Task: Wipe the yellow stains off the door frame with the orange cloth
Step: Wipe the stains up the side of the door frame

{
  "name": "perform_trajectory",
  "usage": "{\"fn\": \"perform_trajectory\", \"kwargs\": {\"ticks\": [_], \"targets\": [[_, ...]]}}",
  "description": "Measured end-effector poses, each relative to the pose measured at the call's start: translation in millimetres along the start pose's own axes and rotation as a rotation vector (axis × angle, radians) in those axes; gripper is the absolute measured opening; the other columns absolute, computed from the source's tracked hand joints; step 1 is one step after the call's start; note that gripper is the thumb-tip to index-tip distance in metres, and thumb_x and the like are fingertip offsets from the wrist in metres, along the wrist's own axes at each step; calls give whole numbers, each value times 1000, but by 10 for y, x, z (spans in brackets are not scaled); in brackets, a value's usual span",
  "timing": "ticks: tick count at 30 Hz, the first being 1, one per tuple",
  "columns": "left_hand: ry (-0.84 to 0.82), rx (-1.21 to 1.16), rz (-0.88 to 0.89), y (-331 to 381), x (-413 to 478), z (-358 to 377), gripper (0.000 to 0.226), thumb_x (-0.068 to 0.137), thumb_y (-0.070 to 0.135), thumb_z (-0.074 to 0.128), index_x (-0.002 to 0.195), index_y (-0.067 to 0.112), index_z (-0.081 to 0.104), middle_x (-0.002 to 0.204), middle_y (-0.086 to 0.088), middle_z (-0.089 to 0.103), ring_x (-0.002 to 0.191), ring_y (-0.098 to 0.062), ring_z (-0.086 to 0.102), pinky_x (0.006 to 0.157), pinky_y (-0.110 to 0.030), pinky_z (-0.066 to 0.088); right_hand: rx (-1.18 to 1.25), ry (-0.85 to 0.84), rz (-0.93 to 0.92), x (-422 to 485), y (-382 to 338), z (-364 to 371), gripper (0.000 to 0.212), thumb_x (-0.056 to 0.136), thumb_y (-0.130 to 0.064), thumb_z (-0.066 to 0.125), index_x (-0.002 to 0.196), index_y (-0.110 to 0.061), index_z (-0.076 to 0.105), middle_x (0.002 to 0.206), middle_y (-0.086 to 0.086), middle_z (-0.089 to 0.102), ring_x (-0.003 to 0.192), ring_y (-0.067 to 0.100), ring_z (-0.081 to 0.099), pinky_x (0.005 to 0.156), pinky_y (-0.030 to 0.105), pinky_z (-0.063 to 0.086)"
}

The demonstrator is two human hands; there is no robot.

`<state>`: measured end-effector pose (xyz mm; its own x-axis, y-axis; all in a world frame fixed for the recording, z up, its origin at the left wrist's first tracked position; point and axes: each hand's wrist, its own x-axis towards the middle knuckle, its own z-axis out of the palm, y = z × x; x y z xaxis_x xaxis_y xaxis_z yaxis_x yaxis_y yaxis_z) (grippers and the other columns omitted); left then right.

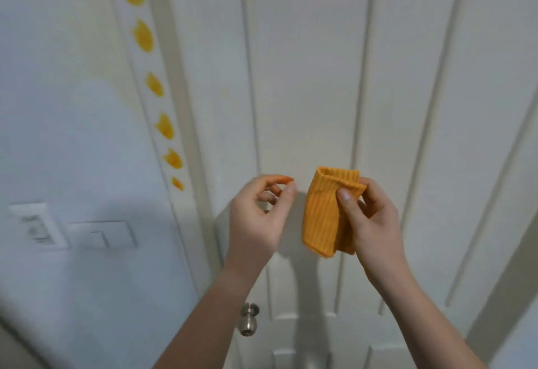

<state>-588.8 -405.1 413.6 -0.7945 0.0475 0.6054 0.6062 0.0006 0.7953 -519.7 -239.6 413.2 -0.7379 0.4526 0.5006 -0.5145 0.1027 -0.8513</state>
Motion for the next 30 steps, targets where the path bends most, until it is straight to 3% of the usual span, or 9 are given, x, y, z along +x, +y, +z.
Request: {"fn": "perform_trajectory", "kwargs": {"ticks": [4,6,11,16,18,21,23,27,30], "targets": [[327,287,216,-12,91,-603,12,100,12,74,93,21,72,90,1,68,79,-19,67,72,-36,56,-58,-104,-130,-39,87,497,13,103,-14,60,105,-21,70,92,0,72,85,11,65,77,26,51],[438,388,299,-3,130,-874,7,101,10,70,95,14,71,91,0,64,80,-17,64,75,-37,54,-77,-152,-179,-54,153,756,14,102,-12,60,105,-23,69,98,-1,69,92,11,65,82,25,49],[521,664,505,48,362,-1482,9,103,11,64,106,5,70,105,8,62,101,-24,61,93,-41,47,-78,-211,-290,-136,278,1401,17,102,-13,59,108,-26,69,101,-5,66,100,16,65,87,30,50],[631,748,563,80,792,-1933,23,102,6,65,123,1,73,126,-19,67,122,-37,62,113,-16,34,-108,-209,-358,-186,423,1913,19,101,-4,60,111,-17,70,103,-5,66,102,18,65,87,31,51],[607,793,619,60,1001,-2144,27,104,8,64,130,1,71,134,-21,65,128,-38,60,117,-21,37,-98,-146,-361,-177,532,2120,18,101,-2,60,112,-14,69,104,-4,66,102,18,65,87,39,52],[556,829,684,6,1253,-2265,35,107,12,63,140,3,67,144,-21,61,136,-38,58,121,-43,43,-67,3,-317,-153,639,2278,27,99,-4,64,122,-18,64,116,-6,66,107,19,65,88,50,54],[529,850,732,-52,1413,-2341,40,109,15,62,146,2,64,149,-22,60,141,-40,57,123,-46,42,-69,143,-329,-174,687,2418,34,97,-5,68,126,-20,60,124,-9,60,109,22,62,85,52,55],[527,915,825,-162,1585,-2407,44,110,17,60,151,5,61,154,-21,58,144,-44,55,120,-57,44,-234,409,-496,-234,801,2617,31,91,-1,73,120,-8,67,119,8,53,112,20,55,92,34,51],[533,927,837,-220,1620,-2426,45,111,21,57,154,9,60,157,-19,57,147,-42,52,121,-57,44,-369,525,-506,-247,895,2739,25,92,4,73,116,-3,75,117,14,52,105,25,56,92,23,46]]}}
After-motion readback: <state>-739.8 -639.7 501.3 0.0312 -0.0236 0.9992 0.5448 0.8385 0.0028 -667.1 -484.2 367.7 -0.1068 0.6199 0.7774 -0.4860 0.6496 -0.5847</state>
